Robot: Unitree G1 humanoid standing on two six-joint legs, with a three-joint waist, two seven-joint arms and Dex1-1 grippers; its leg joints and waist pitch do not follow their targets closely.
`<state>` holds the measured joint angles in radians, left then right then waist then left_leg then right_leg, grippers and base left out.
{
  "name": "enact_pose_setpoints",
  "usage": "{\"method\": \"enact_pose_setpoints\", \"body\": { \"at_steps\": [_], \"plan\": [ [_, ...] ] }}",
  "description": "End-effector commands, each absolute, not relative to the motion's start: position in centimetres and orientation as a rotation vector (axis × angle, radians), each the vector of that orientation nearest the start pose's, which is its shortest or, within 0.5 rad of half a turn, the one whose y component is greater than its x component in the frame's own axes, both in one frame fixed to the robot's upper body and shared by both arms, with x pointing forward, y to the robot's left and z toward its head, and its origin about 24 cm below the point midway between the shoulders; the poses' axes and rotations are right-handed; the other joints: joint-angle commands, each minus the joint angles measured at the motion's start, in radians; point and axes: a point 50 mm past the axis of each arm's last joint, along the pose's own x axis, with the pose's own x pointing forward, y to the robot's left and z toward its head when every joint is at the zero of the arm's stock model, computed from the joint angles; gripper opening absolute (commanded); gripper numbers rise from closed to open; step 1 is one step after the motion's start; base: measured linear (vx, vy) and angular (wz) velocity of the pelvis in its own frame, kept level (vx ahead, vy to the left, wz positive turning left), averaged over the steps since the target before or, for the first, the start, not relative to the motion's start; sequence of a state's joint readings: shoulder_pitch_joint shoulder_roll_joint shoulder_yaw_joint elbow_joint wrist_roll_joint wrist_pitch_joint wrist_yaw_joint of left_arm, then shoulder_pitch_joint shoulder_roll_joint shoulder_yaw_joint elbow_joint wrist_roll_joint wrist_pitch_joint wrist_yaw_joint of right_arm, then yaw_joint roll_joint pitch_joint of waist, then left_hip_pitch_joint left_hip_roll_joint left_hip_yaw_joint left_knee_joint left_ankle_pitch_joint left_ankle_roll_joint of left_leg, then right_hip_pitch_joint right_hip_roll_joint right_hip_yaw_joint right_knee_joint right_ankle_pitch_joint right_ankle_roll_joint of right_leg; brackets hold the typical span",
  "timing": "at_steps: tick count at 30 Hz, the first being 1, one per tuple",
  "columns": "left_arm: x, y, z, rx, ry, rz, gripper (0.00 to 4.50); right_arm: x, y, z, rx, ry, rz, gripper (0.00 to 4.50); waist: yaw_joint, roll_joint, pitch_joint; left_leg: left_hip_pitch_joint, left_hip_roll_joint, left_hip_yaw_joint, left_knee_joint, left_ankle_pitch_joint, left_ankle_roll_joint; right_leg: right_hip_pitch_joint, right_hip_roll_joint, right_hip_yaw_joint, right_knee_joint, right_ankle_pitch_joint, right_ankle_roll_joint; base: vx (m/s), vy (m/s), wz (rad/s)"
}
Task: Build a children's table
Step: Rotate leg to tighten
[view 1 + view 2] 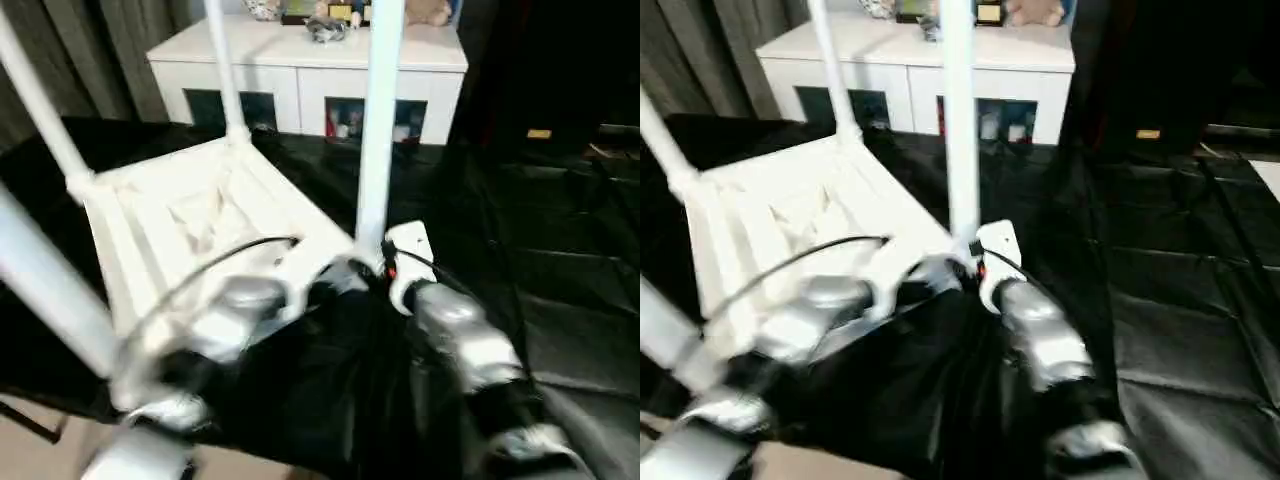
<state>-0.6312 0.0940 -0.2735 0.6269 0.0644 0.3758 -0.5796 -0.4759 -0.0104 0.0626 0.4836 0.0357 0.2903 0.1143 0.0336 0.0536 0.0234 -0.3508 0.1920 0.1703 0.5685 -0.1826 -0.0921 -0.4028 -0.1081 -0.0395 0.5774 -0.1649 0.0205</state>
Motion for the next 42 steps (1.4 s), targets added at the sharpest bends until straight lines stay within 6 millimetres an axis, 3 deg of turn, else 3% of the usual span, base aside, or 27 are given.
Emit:
{"method": "enact_pose_setpoints", "body": {
  "at_steps": [1, 4, 7, 11, 16, 21, 25, 29, 34, 42],
  "plan": [
    [33.6, 8.5, 2.3, 0.268, 0.51, -0.687, 0.0, 32.1, -9.2, 1.5, -0.05, 0.405, 0.28, 2.59, 0.002, -0.022, -0.043, -0.006, 0.002, 0.001, -0.072, -0.323, 0.025, 0.033, -0.011, 0.011, -0.087, -0.449, -0.103, 0.0, 0.0, 0.0],
    [33.4, 8.4, 2.4, 0.265, 0.506, -0.72, 0.0, 32.2, -8.6, 2.1, -0.038, 0.365, 0.334, 2.59, 0.003, -0.02, -0.044, -0.011, 0.004, 0.001, -0.073, -0.312, 0.04, 0.036, -0.012, 0.011, -0.083, -0.404, -0.113, 0.0, 0.0, 0.0],
    [32.8, 8.9, 2.6, 0.268, 0.503, -0.828, 0.0, 32.7, -9.3, 3.5, -0.029, 0.292, 0.417, 3.29, 0.005, -0.019, -0.046, -0.015, 0.006, 0.0, -0.073, -0.306, 0.051, 0.041, -0.016, 0.01, -0.079, -0.39, -0.123, 0.0, 0.0, 0.0],
    [31.9, 10.1, 2.6, 0.273, 0.524, -0.934, 0.0, 33.0, -10.2, 4.4, -0.066, 0.271, 0.541, 3.55, 0.003, -0.018, -0.05, -0.017, 0.009, 0.002, -0.069, -0.263, 0.063, 0.045, -0.015, 0.009, -0.071, -0.299, -0.163, 0.0, 0.0, 0.0],
    [30.5, 12.1, 2.5, 0.31, 0.532, -1.063, 0.0, 31.5, -11.1, 4.8, -0.24, 0.288, 0.901, 3.55, 0.009, -0.015, -0.049, -0.018, 0.017, 0.005, -0.065, -0.237, 0.077, 0.05, -0.014, 0.01, -0.06, -0.228, -0.204, 0.0, 0.0, 0.0],
    [29.0, 13.1, 3.2, 0.265, 0.535, -1.197, 0.0, 29.8, -12.2, 5.0, -0.265, 0.334, 1.119, 3.55, 0.012, -0.017, -0.049, -0.013, 0.022, 0.009, -0.062, -0.213, 0.073, 0.051, -0.012, 0.013, -0.051, -0.164, -0.238, 0.0, 0.0, 0.0],
    [28.4, 13.4, 3.5, 0.257, 0.534, -1.236, 0.0, 29.8, -12.7, 4.9, -0.262, 0.343, 1.124, 3.55, 0.013, -0.015, -0.048, -0.012, 0.024, 0.01, -0.061, -0.207, 0.075, 0.048, -0.011, 0.014, -0.049, -0.156, -0.255, 0.0, 0.0, 0.0],
    [28.1, 13.4, 3.5, 0.251, 0.54, -1.263, 0.0, 30.1, -12.8, 5.0, -0.235, 0.333, 1.102, 3.55, 0.014, -0.015, -0.047, -0.006, 0.024, 0.011, -0.062, -0.225, 0.059, 0.045, -0.011, 0.017, -0.052, -0.185, -0.25, 0.0, 0.0, 0.0],
    [27.6, 13.2, 3.6, 0.243, 0.55, -1.3, 0.0, 30.0, -12.4, 5.0, -0.202, 0.331, 1.117, 3.55, 0.014, -0.013, -0.047, -0.008, 0.022, 0.011, -0.063, -0.22, 0.054, 0.047, -0.009, 0.017, -0.048, -0.164, -0.251, 0.0, 0.0, 0.0],
    [27.7, 13.3, 3.7, 0.25, 0.556, -1.292, 0.0, 29.7, -12.6, 4.7, -0.219, 0.355, 1.145, 2.96, 0.018, -0.015, -0.049, -0.007, 0.022, 0.011, -0.06, -0.204, 0.058, 0.049, -0.009, 0.017, -0.046, -0.147, -0.254, 0.0, 0.0, 0.0]
  ]
}}
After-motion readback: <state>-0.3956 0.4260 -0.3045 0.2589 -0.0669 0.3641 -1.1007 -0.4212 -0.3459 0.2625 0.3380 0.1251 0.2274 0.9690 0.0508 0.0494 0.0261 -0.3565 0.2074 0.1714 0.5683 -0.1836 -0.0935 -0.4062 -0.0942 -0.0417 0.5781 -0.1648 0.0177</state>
